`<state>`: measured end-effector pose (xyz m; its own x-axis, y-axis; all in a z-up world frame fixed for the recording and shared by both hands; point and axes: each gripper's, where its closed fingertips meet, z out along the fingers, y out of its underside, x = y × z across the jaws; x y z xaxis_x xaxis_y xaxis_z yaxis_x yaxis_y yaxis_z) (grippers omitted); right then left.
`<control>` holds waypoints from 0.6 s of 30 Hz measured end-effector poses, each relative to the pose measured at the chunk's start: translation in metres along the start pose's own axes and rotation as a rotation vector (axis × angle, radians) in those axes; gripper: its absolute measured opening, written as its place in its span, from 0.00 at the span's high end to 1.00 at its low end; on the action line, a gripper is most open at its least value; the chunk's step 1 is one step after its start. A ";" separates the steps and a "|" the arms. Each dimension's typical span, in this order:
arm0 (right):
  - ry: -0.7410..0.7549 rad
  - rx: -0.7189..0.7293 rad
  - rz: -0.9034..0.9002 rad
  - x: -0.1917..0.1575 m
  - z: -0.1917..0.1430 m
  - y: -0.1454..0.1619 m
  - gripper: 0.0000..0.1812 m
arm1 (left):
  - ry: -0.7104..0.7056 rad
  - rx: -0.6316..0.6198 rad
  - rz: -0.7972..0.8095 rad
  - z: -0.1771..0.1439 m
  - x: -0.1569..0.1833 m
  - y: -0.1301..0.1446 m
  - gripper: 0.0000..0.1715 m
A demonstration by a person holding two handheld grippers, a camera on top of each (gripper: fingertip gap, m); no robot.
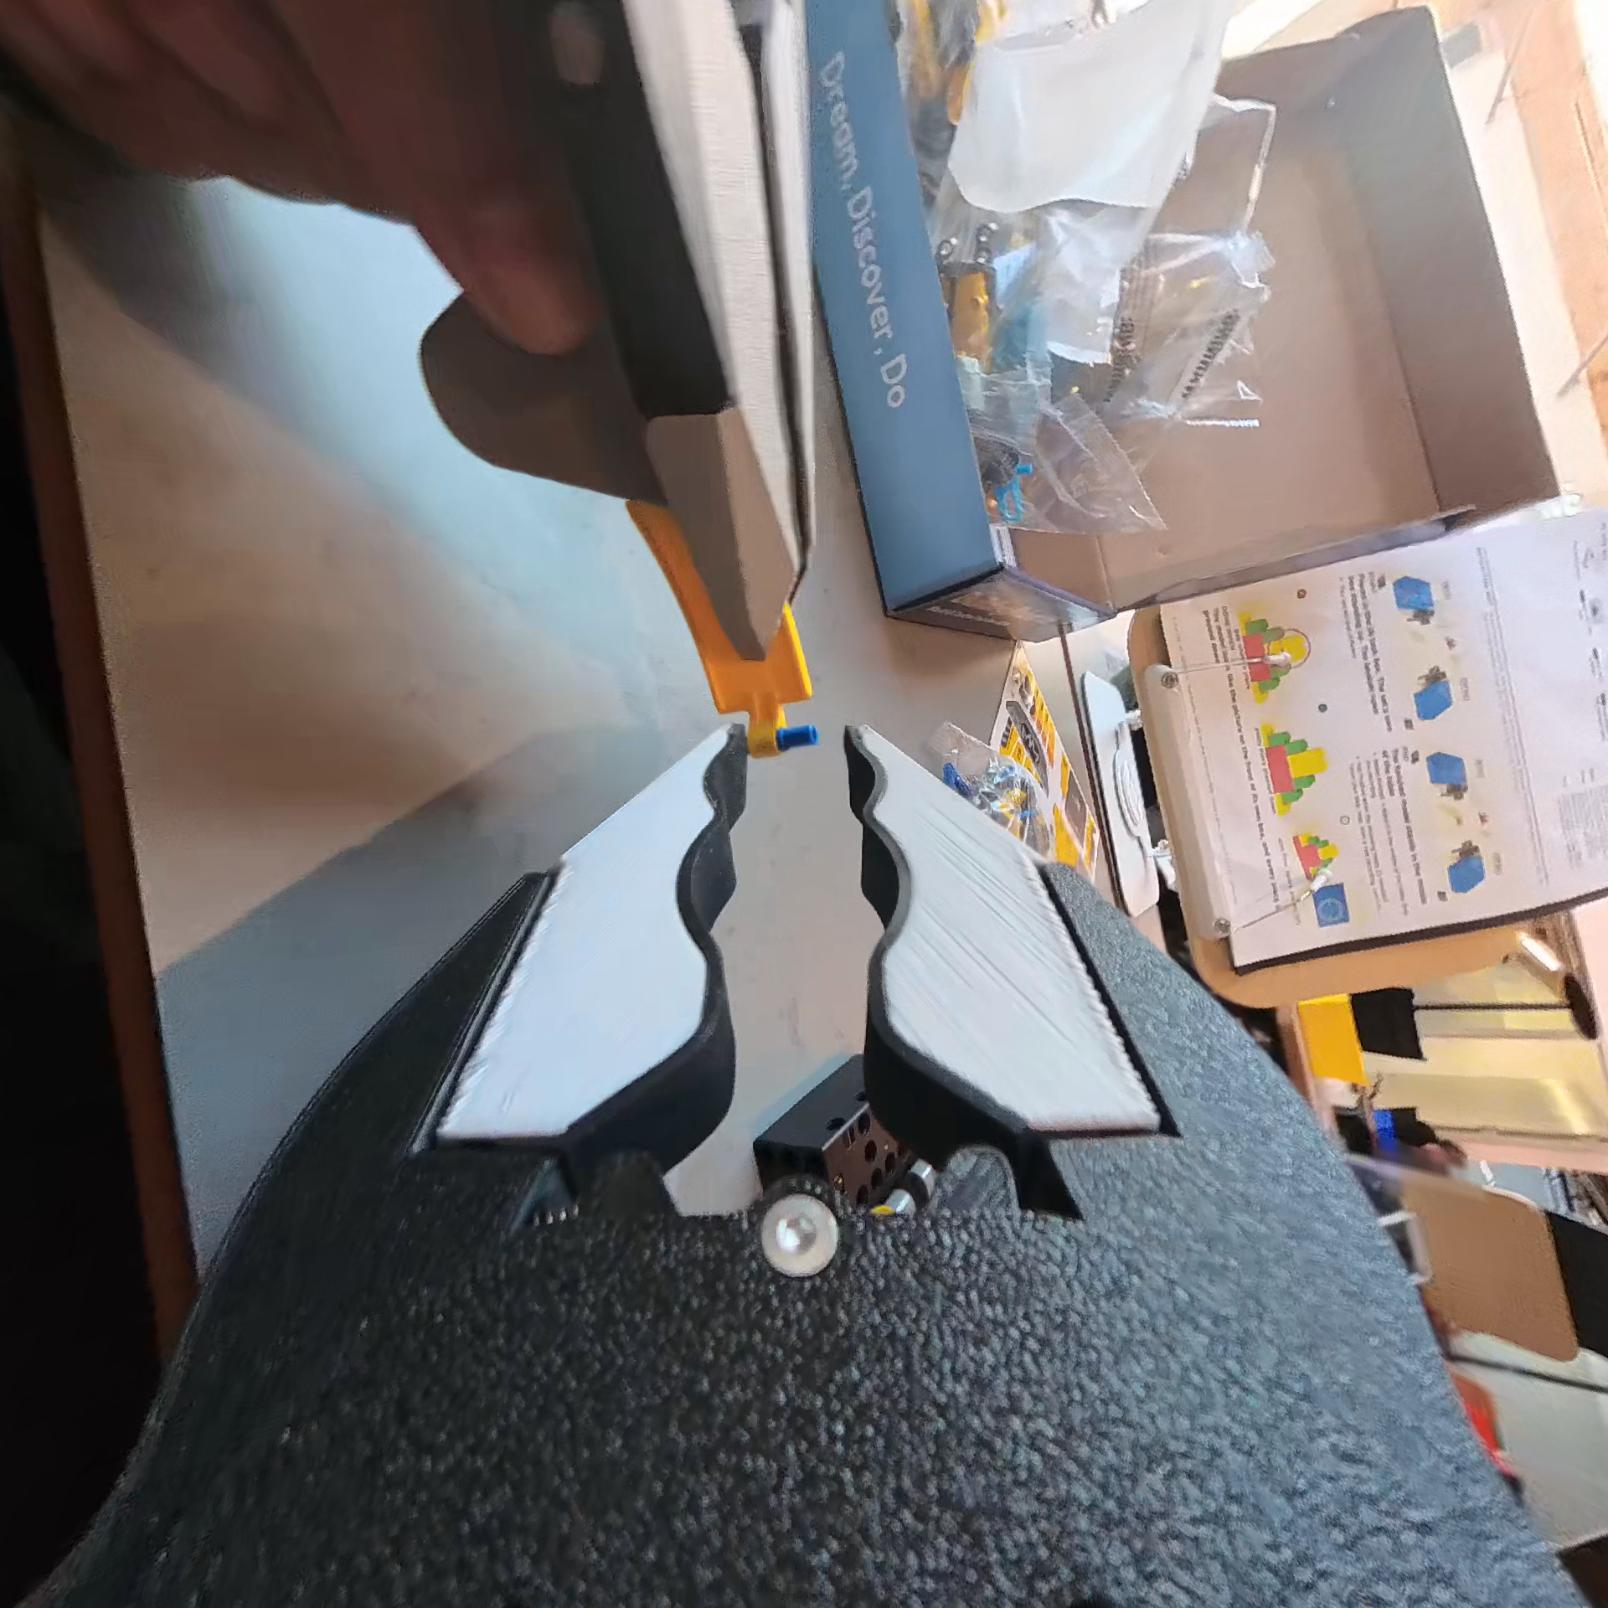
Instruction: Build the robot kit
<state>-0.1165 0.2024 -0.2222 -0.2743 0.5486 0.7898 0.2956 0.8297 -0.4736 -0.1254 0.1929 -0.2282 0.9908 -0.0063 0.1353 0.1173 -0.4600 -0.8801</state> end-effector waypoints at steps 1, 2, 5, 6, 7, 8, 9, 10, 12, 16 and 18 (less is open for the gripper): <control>0.007 -0.002 0.030 0.003 0.000 0.000 0.89 | -0.031 0.004 0.040 -0.001 -0.002 -0.001 1.00; 0.015 0.000 0.065 0.006 -0.001 0.000 0.90 | -0.076 -0.001 0.103 -0.002 -0.006 -0.001 1.00; 0.024 -0.002 0.194 0.014 -0.002 0.002 0.92 | -0.230 -0.018 0.323 -0.006 -0.020 -0.002 1.00; 0.027 -0.001 0.227 0.017 -0.002 0.002 0.92 | -0.283 -0.037 0.404 -0.007 -0.025 -0.001 1.00; 0.033 -0.003 0.251 0.019 -0.002 0.004 0.92 | -0.337 -0.061 0.478 -0.008 -0.031 0.001 1.00; 0.043 -0.005 0.269 0.021 -0.002 0.006 0.92 | -0.379 -0.077 0.539 -0.008 -0.035 0.003 1.00; 0.052 -0.007 0.282 0.023 -0.002 0.007 0.93 | -0.410 -0.089 0.586 -0.008 -0.038 0.004 1.00; 0.060 -0.011 0.290 0.024 -0.002 0.009 0.93 | -0.437 -0.101 0.631 -0.008 -0.039 0.006 1.00; 0.077 -0.007 0.306 0.025 -0.001 0.010 0.94 | -0.487 -0.111 0.726 -0.006 -0.040 0.008 1.00; 0.094 0.033 0.343 0.026 0.000 0.004 0.96 | -0.544 -0.106 0.847 -0.002 -0.039 0.011 1.00; 0.101 0.050 0.372 0.027 0.001 0.003 0.97 | -0.562 -0.085 0.872 -0.003 -0.039 0.008 1.00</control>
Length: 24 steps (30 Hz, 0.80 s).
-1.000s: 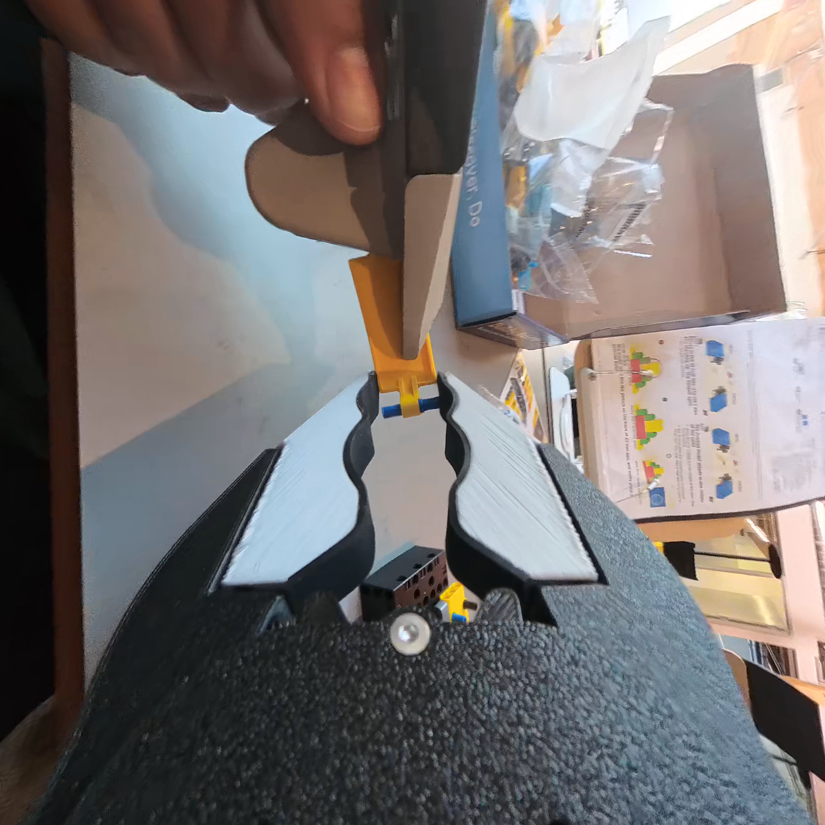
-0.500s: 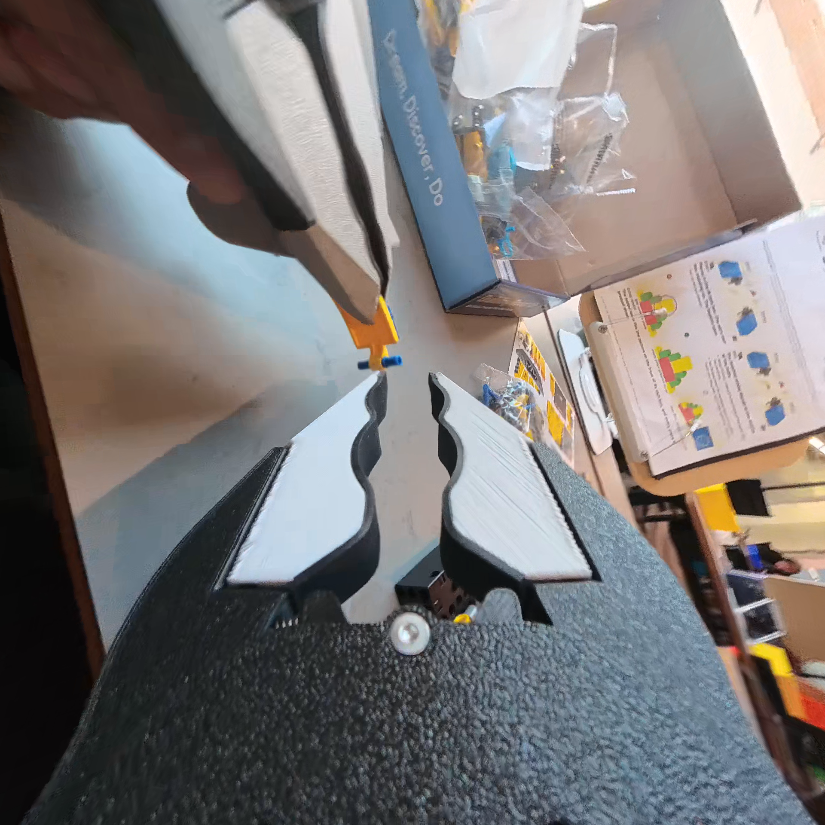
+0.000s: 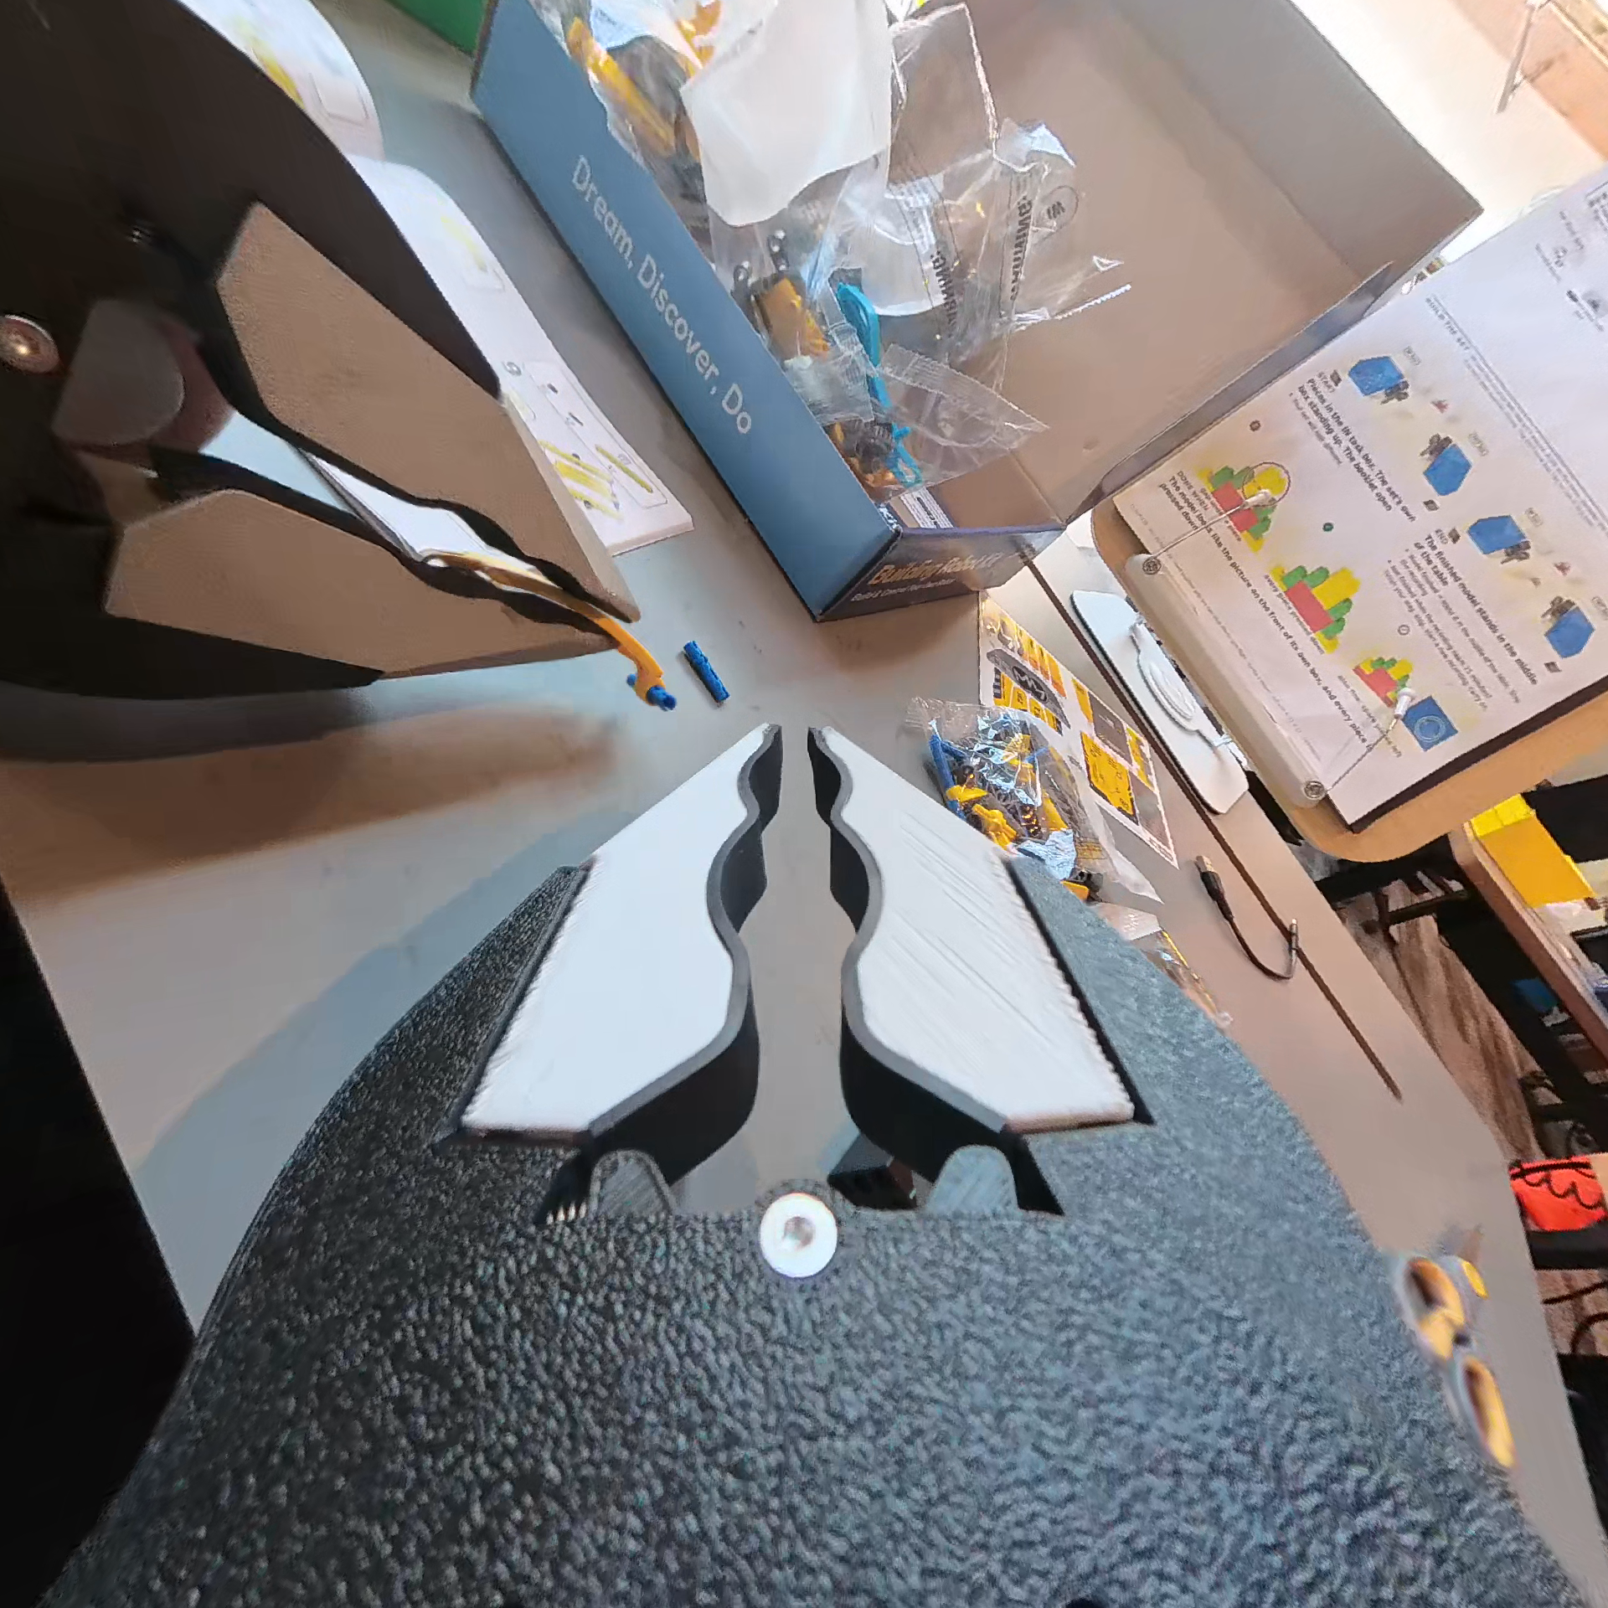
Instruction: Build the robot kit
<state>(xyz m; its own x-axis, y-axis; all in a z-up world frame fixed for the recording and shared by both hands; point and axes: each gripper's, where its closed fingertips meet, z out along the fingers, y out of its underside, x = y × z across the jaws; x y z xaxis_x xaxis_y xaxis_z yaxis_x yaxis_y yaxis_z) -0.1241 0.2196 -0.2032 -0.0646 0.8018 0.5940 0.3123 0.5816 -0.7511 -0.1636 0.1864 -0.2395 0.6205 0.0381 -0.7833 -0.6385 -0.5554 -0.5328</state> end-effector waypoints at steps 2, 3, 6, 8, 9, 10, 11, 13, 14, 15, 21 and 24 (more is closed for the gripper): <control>0.002 0.007 0.028 0.000 0.001 0.001 0.97 | -0.005 0.005 0.016 0.000 0.000 0.000 1.00; 0.002 0.008 0.041 0.000 0.002 0.002 0.97 | -0.008 -0.004 0.030 0.001 0.001 0.002 1.00; -0.009 0.001 0.075 0.000 0.004 0.006 0.97 | -0.023 -0.045 0.098 0.004 0.004 0.009 1.00; -0.018 -0.002 0.093 -0.001 0.005 0.008 0.97 | -0.033 -0.054 0.127 0.005 0.006 0.009 1.00; -0.023 -0.005 0.100 -0.001 0.006 0.009 0.98 | -0.033 -0.057 0.136 0.005 0.007 0.009 1.00; -0.026 -0.010 0.104 -0.002 0.006 0.010 0.98 | -0.035 -0.060 0.139 0.005 0.007 0.010 0.99; -0.030 -0.015 0.107 -0.003 0.007 0.011 0.98 | -0.032 -0.063 0.137 0.006 0.007 0.010 0.98; -0.034 -0.016 0.110 -0.003 0.007 0.012 0.98 | 0.007 -0.081 0.105 0.005 0.011 0.011 0.94; -0.034 -0.017 0.110 -0.003 0.007 0.012 0.98 | 0.029 -0.090 0.075 0.004 0.012 0.011 0.93; -0.034 -0.018 0.110 -0.003 0.008 0.012 0.98 | 0.049 -0.090 0.040 0.003 0.013 0.009 0.92; -0.031 -0.028 0.110 -0.003 0.009 0.014 0.98 | 0.243 -0.062 -0.162 -0.008 0.030 -0.006 0.82; -0.030 -0.030 0.114 -0.003 0.009 0.014 0.98 | 0.376 -0.047 -0.304 -0.014 0.038 -0.014 0.72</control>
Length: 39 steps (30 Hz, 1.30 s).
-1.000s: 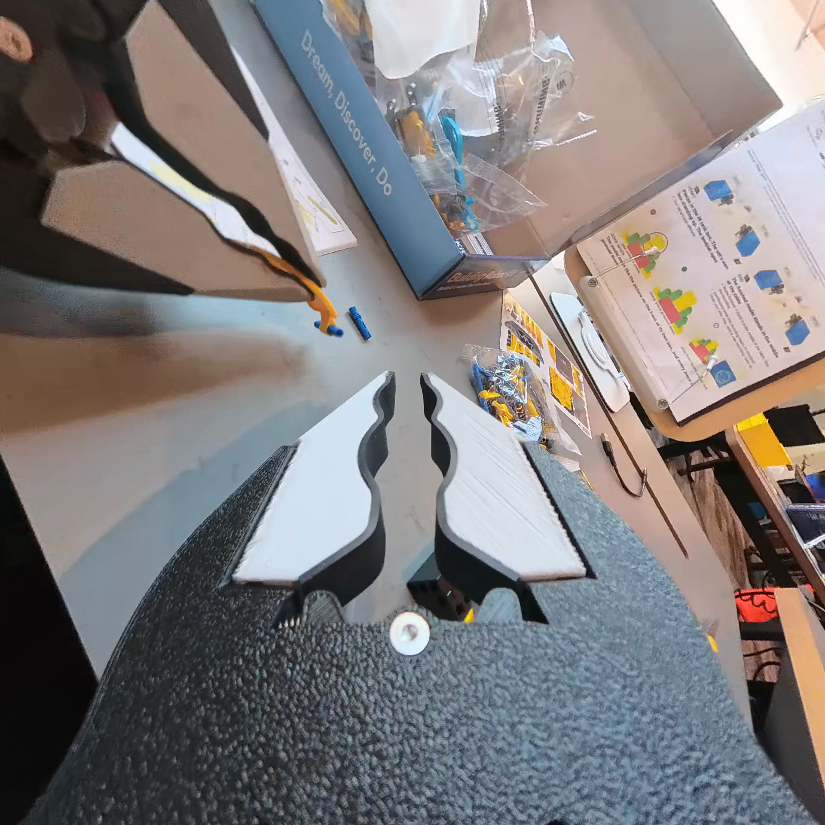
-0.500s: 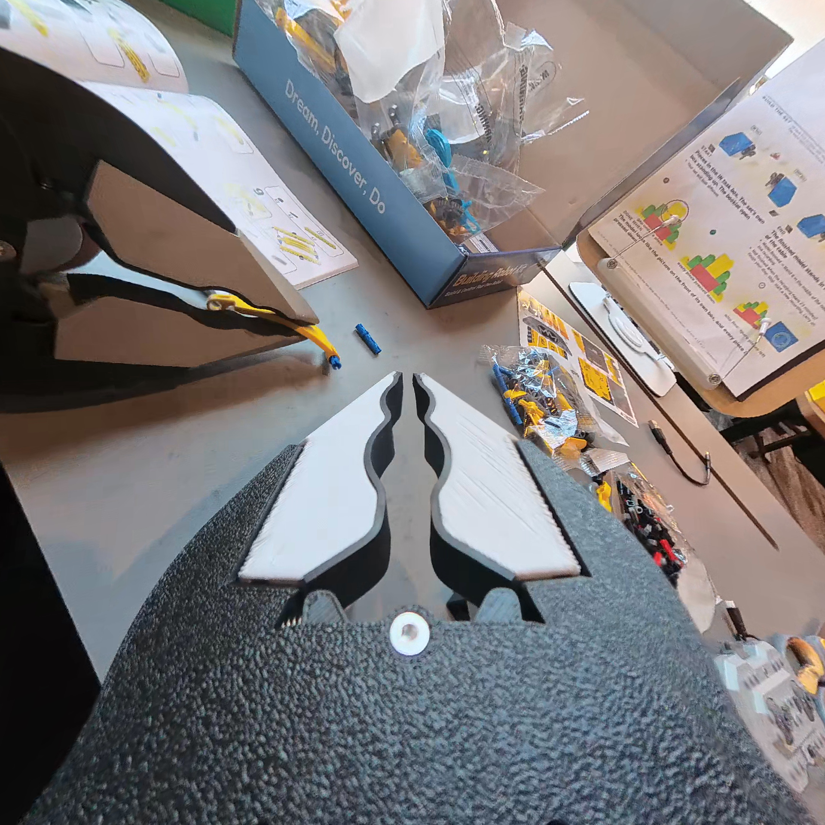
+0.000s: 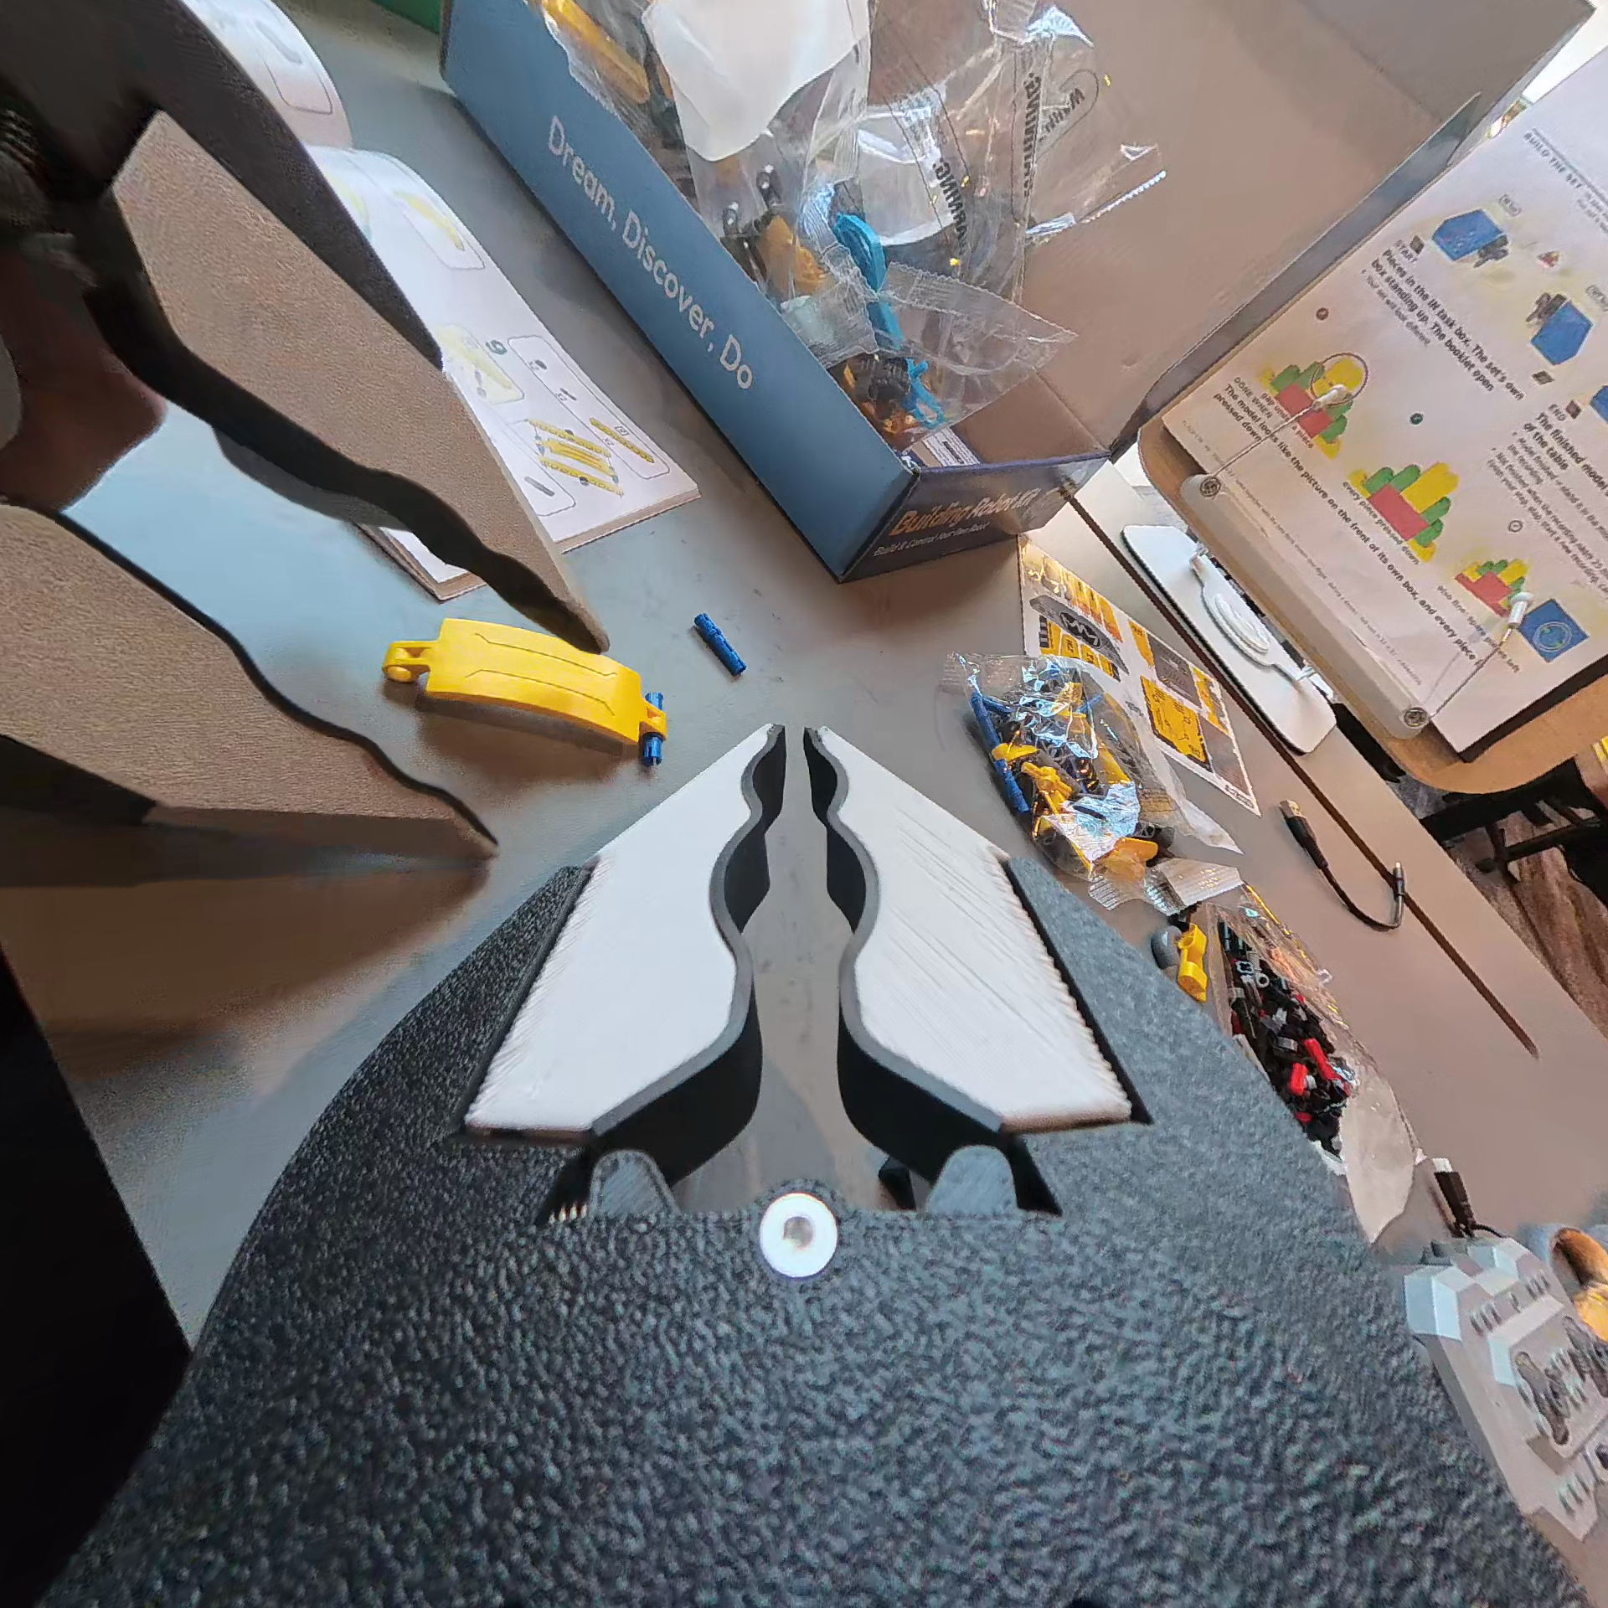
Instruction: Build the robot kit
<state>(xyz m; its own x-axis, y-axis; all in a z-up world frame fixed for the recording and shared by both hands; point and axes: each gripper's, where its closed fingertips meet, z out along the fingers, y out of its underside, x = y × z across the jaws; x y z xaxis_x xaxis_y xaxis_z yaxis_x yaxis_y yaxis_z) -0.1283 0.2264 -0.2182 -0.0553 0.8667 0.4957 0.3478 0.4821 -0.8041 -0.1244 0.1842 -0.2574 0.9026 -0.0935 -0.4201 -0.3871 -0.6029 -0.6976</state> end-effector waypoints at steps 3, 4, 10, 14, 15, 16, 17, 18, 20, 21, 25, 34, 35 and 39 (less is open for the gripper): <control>-0.001 -0.002 -0.003 -0.001 0.000 0.000 0.98 | 0.055 0.010 -0.075 -0.001 0.001 -0.001 0.70; 0.000 -0.002 -0.003 -0.001 0.000 0.000 0.98 | 0.062 0.009 -0.079 -0.002 0.001 0.000 0.69; 0.018 0.017 0.006 0.002 -0.002 -0.002 0.98 | 0.099 0.037 -0.104 -0.014 0.008 0.003 0.66; -0.006 0.031 0.013 -0.004 -0.004 -0.005 0.98 | 0.065 0.118 -0.125 -0.035 0.004 0.010 0.66; -0.017 0.037 0.023 -0.006 -0.004 -0.007 0.98 | 0.058 0.142 -0.130 -0.041 0.002 0.012 0.66; -0.029 0.042 0.033 -0.008 -0.004 -0.009 0.98 | 0.056 0.168 -0.131 -0.047 0.001 0.014 0.66; -0.039 0.045 0.041 -0.010 -0.003 -0.010 0.98 | 0.049 0.196 -0.133 -0.052 -0.001 0.016 0.66; -0.048 0.047 0.045 -0.012 -0.002 -0.011 0.98 | 0.040 0.230 -0.134 -0.057 -0.005 0.018 0.68; -0.059 0.052 0.044 -0.014 0.001 -0.014 0.98 | 0.022 0.290 -0.113 -0.064 -0.011 0.018 0.71; -0.063 0.054 0.043 -0.015 0.003 -0.015 0.98 | 0.010 0.302 -0.100 -0.064 -0.013 0.019 0.72; -0.082 0.062 0.032 -0.017 0.015 -0.020 0.97 | 0.102 0.281 -0.167 -0.055 0.000 0.027 0.70; -0.067 0.091 0.040 -0.007 0.045 -0.032 0.98 | 0.220 0.302 -0.181 -0.055 0.013 0.028 0.72; -0.066 0.091 0.037 -0.006 0.048 -0.033 0.98 | 0.216 0.301 -0.173 -0.055 0.014 0.028 0.73; -0.070 0.087 0.028 -0.004 0.058 -0.034 0.99 | 0.222 0.304 -0.165 -0.055 0.015 0.028 0.75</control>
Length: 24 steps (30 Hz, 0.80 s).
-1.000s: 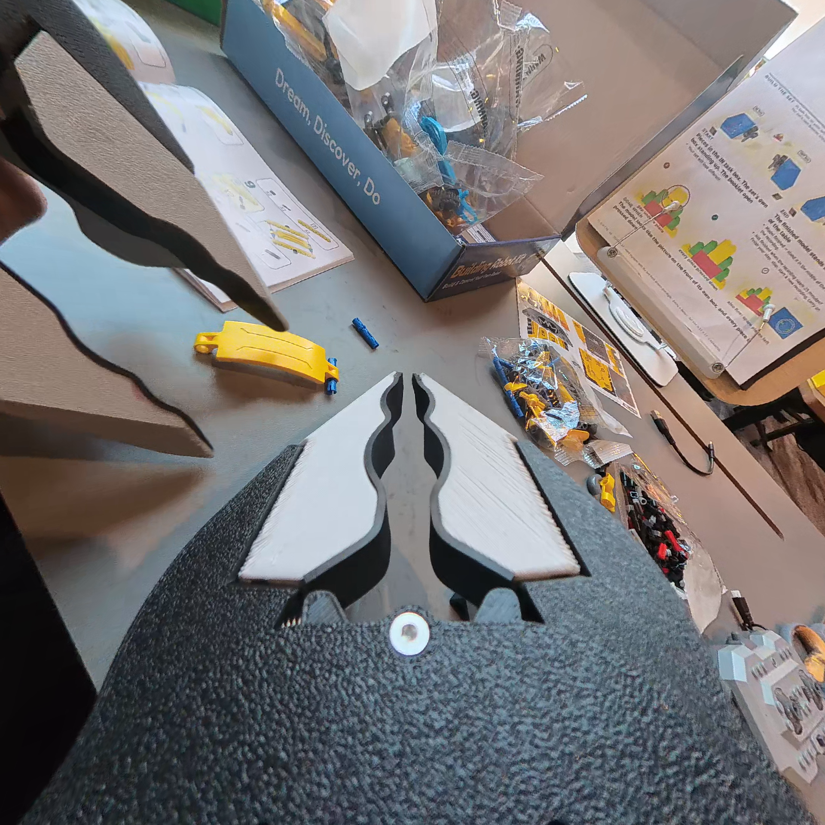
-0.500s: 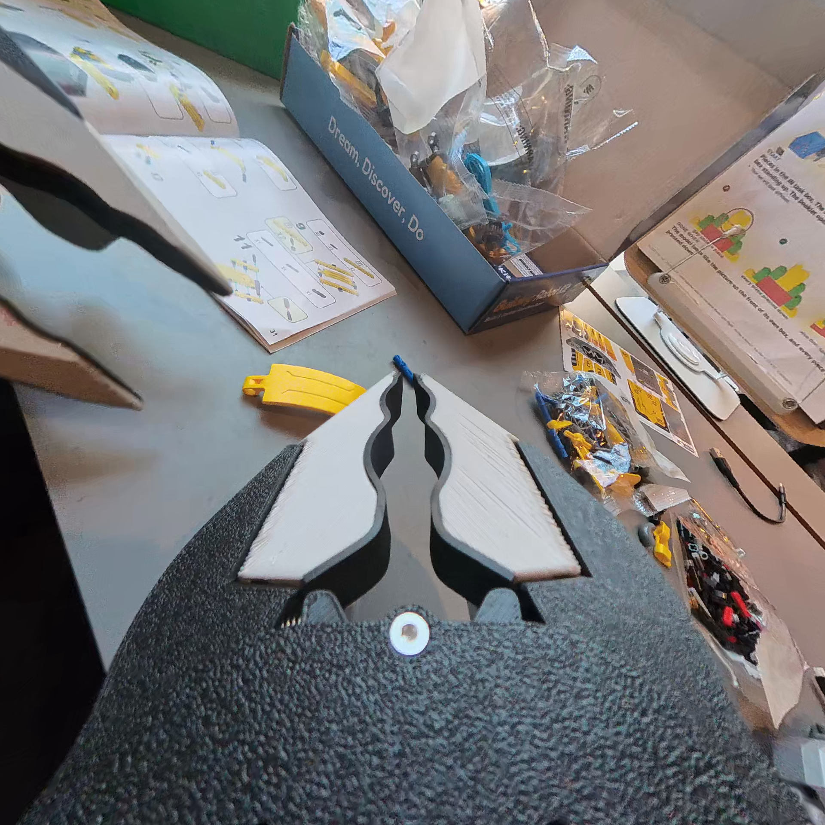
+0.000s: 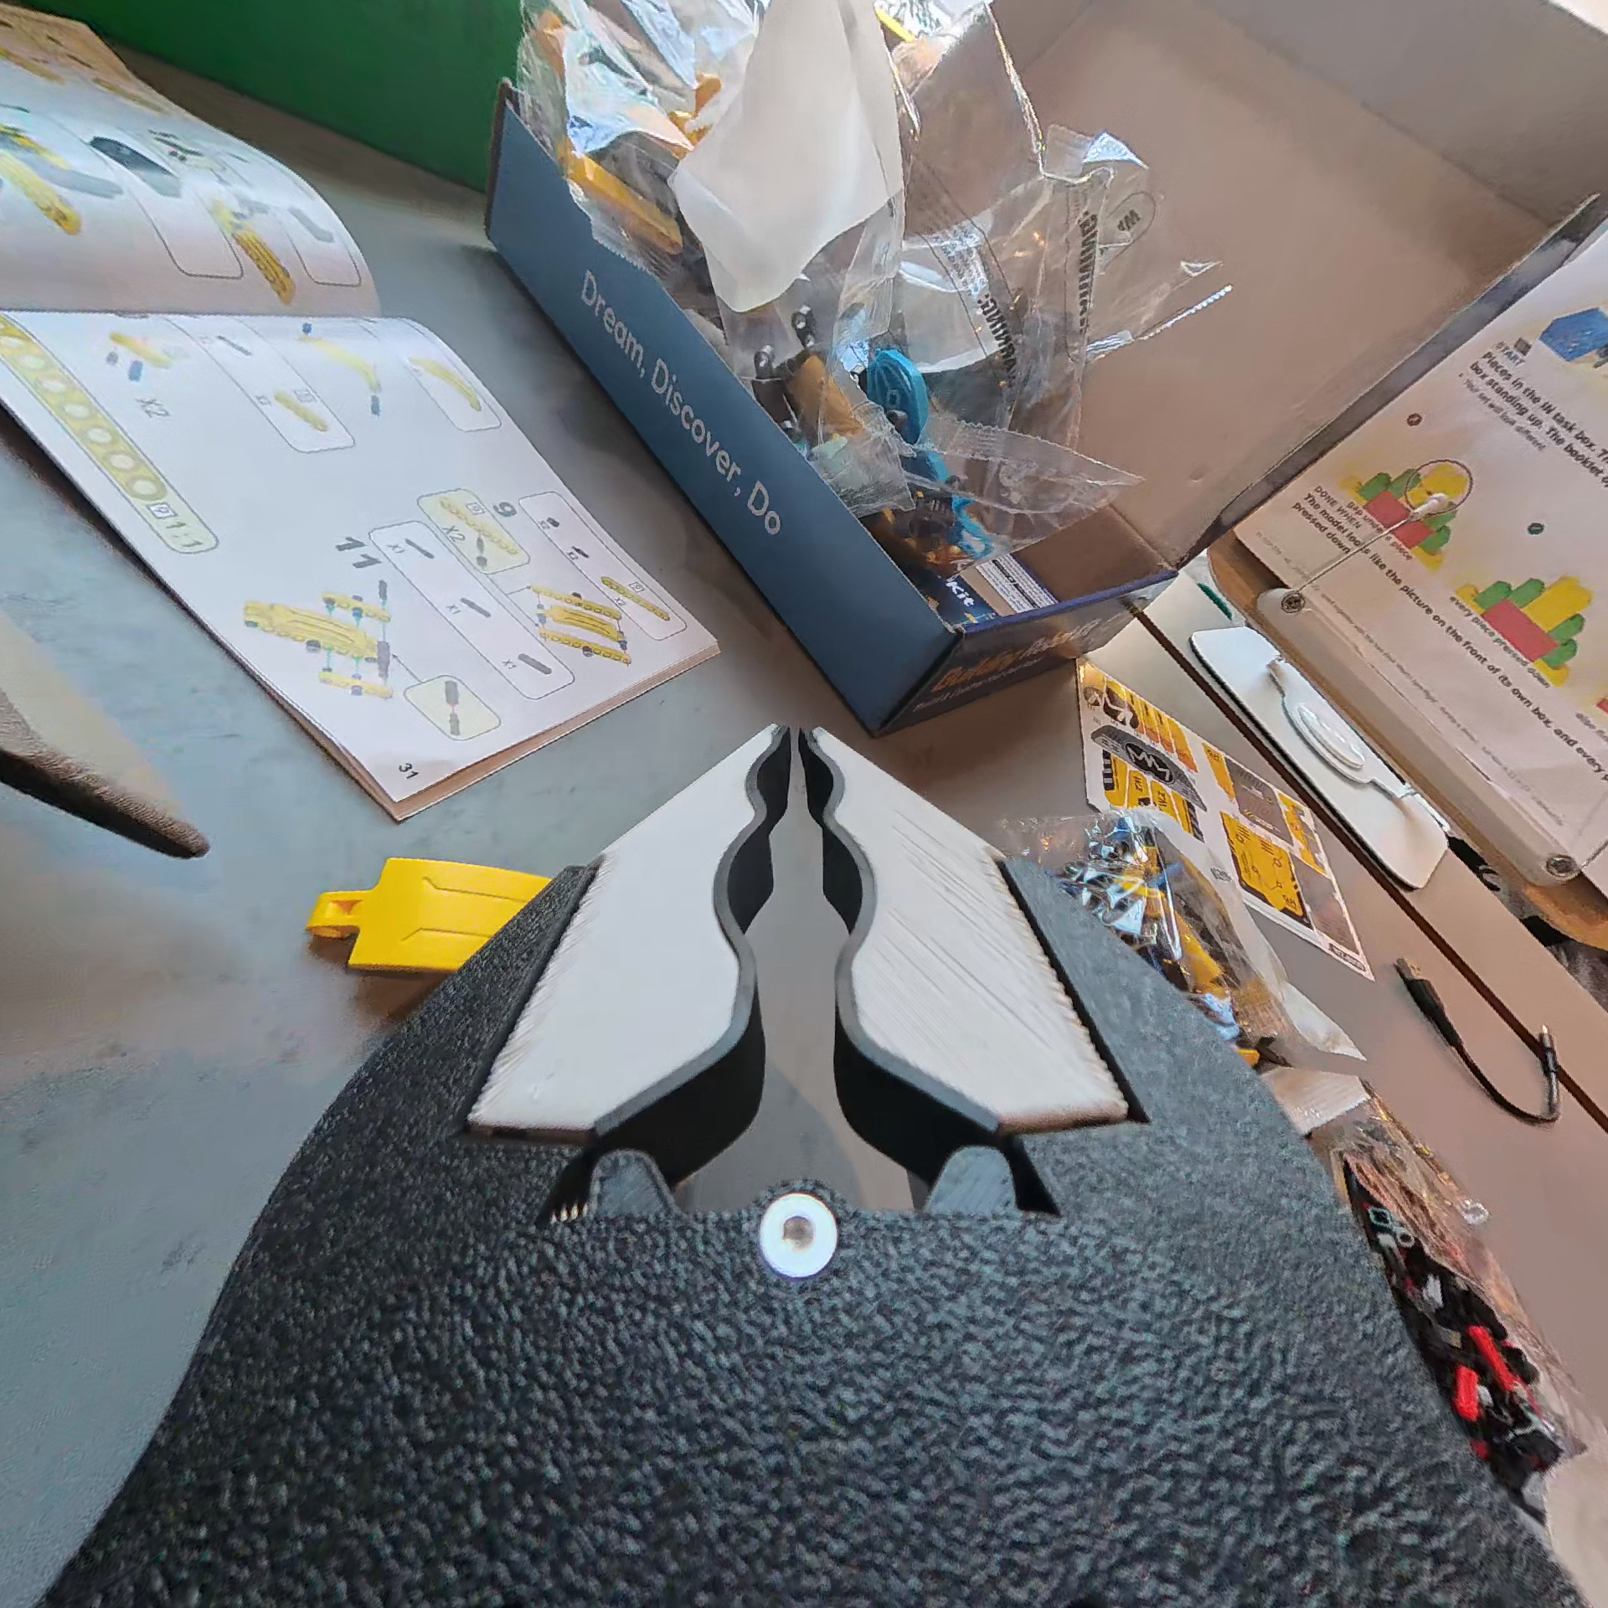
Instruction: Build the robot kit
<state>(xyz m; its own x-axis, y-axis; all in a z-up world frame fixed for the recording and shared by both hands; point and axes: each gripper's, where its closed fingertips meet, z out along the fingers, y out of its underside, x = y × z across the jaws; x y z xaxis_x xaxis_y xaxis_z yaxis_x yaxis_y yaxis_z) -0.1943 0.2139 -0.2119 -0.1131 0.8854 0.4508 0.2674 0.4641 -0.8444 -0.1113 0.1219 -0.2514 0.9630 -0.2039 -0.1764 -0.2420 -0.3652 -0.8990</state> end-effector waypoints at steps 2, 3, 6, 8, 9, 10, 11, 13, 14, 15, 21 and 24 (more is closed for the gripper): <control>-0.017 -0.015 0.003 -0.001 0.004 0.002 0.99 | 0.005 -0.001 -0.002 0.000 0.000 0.000 0.76; -0.031 -0.027 0.006 -0.002 0.006 0.003 0.99 | 0.006 -0.003 -0.002 0.000 0.000 0.000 0.76; -0.084 -0.072 0.043 -0.004 0.011 0.009 0.99 | 0.005 -0.008 0.003 0.000 0.001 0.001 0.76; -0.115 -0.095 0.095 -0.002 0.014 0.012 0.98 | 0.003 -0.013 0.006 0.000 0.001 0.002 0.75; -0.135 -0.103 0.127 -0.002 0.015 0.013 0.98 | 0.001 -0.019 0.004 0.000 0.001 0.002 0.75; -0.146 -0.113 0.158 0.000 0.015 0.015 0.98 | -0.006 -0.033 -0.003 0.000 -0.001 0.004 0.75; -0.155 -0.133 0.183 0.001 0.014 0.019 0.98 | -0.017 -0.058 -0.021 0.001 -0.003 0.006 0.75; -0.183 -0.195 0.210 0.001 0.014 0.030 0.96 | -0.016 -0.094 -0.066 0.003 -0.005 0.008 0.73; -0.197 -0.211 0.217 -0.001 0.013 0.033 0.94 | -0.013 -0.099 -0.090 0.004 -0.007 0.008 0.73; -0.215 -0.217 0.221 -0.002 0.013 0.033 0.94 | -0.002 -0.109 -0.116 0.004 -0.007 0.007 0.72; -0.275 -0.305 0.141 -0.013 0.018 0.041 0.89 | 0.064 -0.205 -0.287 0.009 -0.013 0.010 0.65; -0.296 -0.317 0.119 -0.009 0.024 0.039 0.89 | 0.097 -0.220 -0.356 0.012 -0.015 0.008 0.66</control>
<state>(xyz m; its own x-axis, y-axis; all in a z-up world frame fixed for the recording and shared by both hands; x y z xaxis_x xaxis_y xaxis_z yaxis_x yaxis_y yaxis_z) -0.2053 0.2244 -0.2562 -0.3204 0.9227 0.2144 0.5701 0.3686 -0.7342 -0.1258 0.1324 -0.2607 0.9780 -0.1107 0.1769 0.0735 -0.6109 -0.7883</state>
